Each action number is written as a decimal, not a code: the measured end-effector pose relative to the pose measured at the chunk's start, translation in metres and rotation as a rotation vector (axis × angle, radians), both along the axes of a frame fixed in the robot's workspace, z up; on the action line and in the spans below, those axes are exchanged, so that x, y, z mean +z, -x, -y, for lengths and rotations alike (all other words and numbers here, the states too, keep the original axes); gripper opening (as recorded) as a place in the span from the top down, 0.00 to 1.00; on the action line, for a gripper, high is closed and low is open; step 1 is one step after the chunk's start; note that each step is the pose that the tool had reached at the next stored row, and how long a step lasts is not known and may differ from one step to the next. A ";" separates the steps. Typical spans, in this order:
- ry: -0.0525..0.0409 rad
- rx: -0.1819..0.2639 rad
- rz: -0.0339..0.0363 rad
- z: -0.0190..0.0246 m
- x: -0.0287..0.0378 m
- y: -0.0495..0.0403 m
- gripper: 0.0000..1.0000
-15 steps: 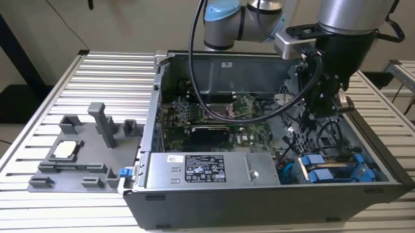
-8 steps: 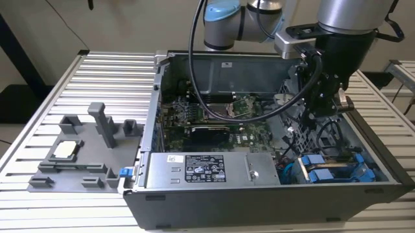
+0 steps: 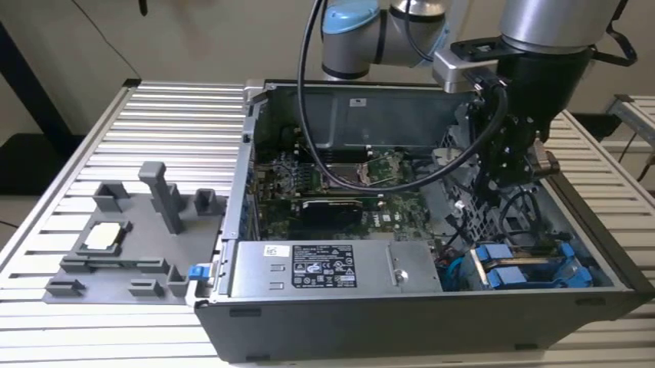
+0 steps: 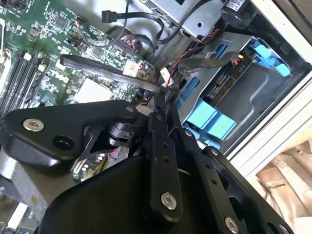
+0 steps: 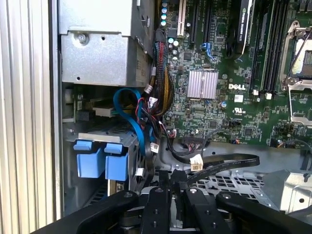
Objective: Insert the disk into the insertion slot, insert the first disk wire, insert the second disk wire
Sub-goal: 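Insert the second disk wire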
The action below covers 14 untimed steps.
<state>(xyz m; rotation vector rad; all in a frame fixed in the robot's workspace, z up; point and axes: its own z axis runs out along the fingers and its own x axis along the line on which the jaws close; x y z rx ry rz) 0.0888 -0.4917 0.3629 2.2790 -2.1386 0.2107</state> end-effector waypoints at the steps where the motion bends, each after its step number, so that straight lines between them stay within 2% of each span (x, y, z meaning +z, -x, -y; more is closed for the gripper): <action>1: 0.0158 0.001 0.0000 -0.0019 -0.0001 0.0000 0.80; 2: 0.0313 0.002 0.0001 -0.0032 -0.0002 0.0000 0.80; 3: 0.0409 0.002 0.0000 -0.0037 -0.0001 0.0001 0.80; 4: 0.0446 0.002 0.0000 -0.0038 -0.0001 0.0001 0.80; 9: 0.0491 0.003 0.0002 -0.0038 -0.0001 0.0004 0.78; 10: 0.0513 0.006 0.0002 -0.0038 -0.0002 0.0005 0.72; 14: 0.0541 0.011 0.0013 -0.0038 -0.0003 0.0005 0.72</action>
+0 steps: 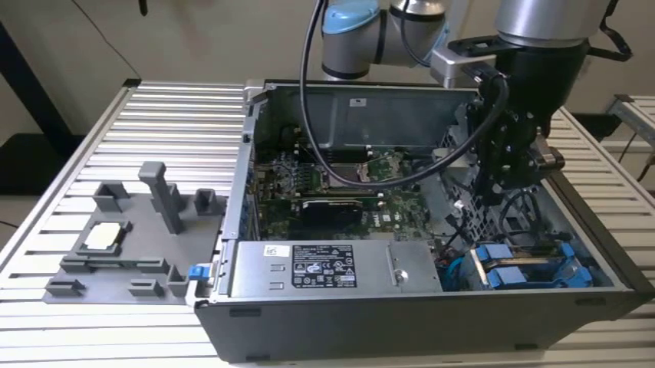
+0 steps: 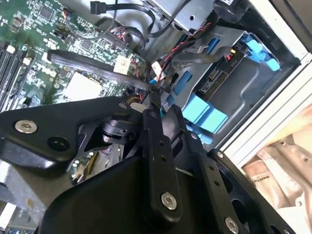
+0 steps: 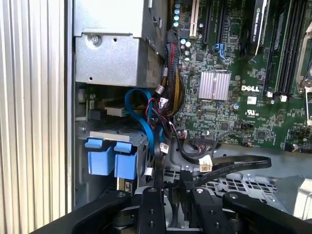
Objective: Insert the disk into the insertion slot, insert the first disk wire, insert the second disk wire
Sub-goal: 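Insert the second disk wire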
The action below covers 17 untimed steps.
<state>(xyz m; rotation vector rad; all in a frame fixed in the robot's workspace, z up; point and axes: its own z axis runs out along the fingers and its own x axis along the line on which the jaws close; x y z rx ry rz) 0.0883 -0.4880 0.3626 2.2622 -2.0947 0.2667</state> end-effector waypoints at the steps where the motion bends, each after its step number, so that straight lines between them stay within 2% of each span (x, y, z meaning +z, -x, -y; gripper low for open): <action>1: 0.0000 0.001 0.0003 0.0000 -0.0001 0.0000 0.72; 4: 0.0000 0.009 0.0035 0.0000 -0.0004 0.0001 0.72; 8: 0.0001 0.023 0.0149 -0.0001 -0.0006 0.0000 0.72; 11: -0.0006 0.024 0.0169 -0.0001 -0.0007 -0.0001 0.72; 13: -0.0066 0.024 0.0204 -0.0001 -0.0009 0.0000 0.74; 15: -0.0084 0.024 0.0212 -0.0002 -0.0011 0.0000 0.74; 16: -0.0088 0.024 0.0214 -0.0001 -0.0011 0.0000 0.82; 17: -0.0088 0.024 0.0214 -0.0001 -0.0010 0.0000 0.82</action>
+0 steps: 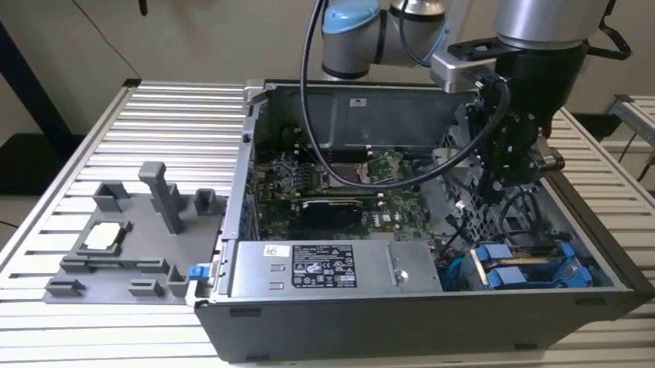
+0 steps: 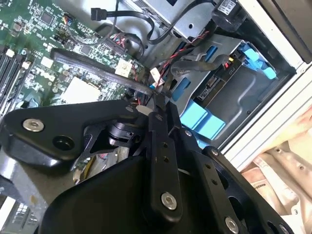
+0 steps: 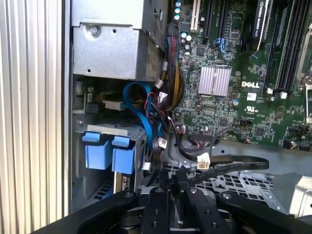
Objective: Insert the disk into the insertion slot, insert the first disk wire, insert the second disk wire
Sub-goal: 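Insert the second disk wire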
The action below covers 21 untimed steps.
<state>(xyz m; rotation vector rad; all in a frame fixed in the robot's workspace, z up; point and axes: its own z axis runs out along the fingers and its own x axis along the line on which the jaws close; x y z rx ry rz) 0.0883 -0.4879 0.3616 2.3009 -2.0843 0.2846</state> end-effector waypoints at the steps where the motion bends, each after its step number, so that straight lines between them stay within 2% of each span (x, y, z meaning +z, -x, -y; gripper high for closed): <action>1: -0.0001 0.000 0.0000 0.0001 0.0000 0.0000 0.82; 6: -0.0002 0.000 0.0000 0.0013 0.0000 0.0000 0.84; 8: -0.0001 0.000 -0.0008 0.0041 0.0000 -0.0005 0.84; 21: -0.0001 0.000 -0.0159 0.0403 0.0000 -0.0109 0.84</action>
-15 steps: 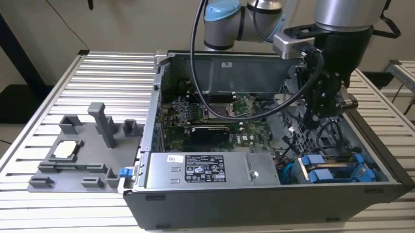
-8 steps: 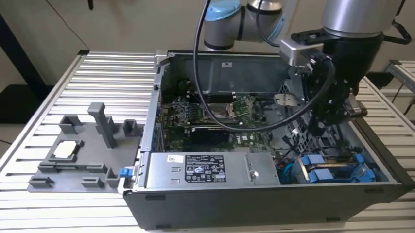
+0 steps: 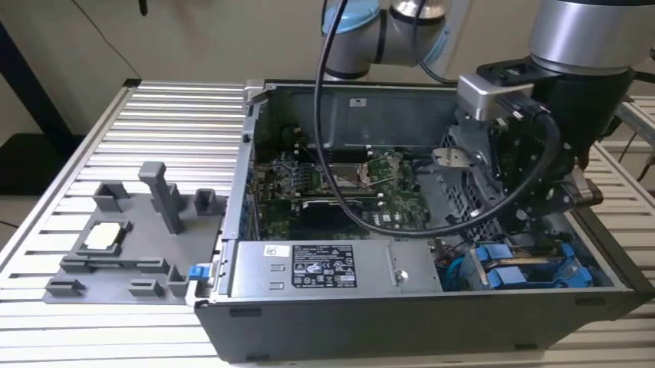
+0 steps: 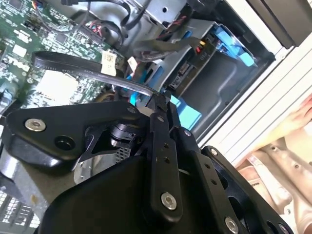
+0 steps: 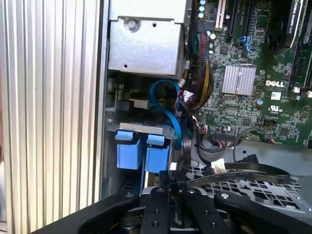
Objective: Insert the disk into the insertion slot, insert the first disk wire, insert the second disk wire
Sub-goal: 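Insert the second disk wire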
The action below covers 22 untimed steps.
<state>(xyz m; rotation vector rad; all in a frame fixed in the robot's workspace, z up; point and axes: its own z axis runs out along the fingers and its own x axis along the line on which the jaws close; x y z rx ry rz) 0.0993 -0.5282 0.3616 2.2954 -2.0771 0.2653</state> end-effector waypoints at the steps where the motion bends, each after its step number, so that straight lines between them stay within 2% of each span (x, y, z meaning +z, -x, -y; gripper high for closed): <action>1: 0.0000 0.000 -0.0012 0.0029 0.0000 -0.0008 0.84; 7: -0.0002 0.000 -0.0089 0.0200 -0.0001 -0.0058 0.84; 11: -0.0007 0.000 -0.0095 0.0203 0.0000 -0.0059 0.84; 12: -0.0123 0.000 -0.0095 0.0203 -0.0001 -0.0060 0.84; 17: -0.1032 0.000 -0.0095 0.0206 -0.0001 -0.0060 0.84; 22: -0.1943 0.001 -0.0094 0.0230 -0.0004 -0.0065 0.84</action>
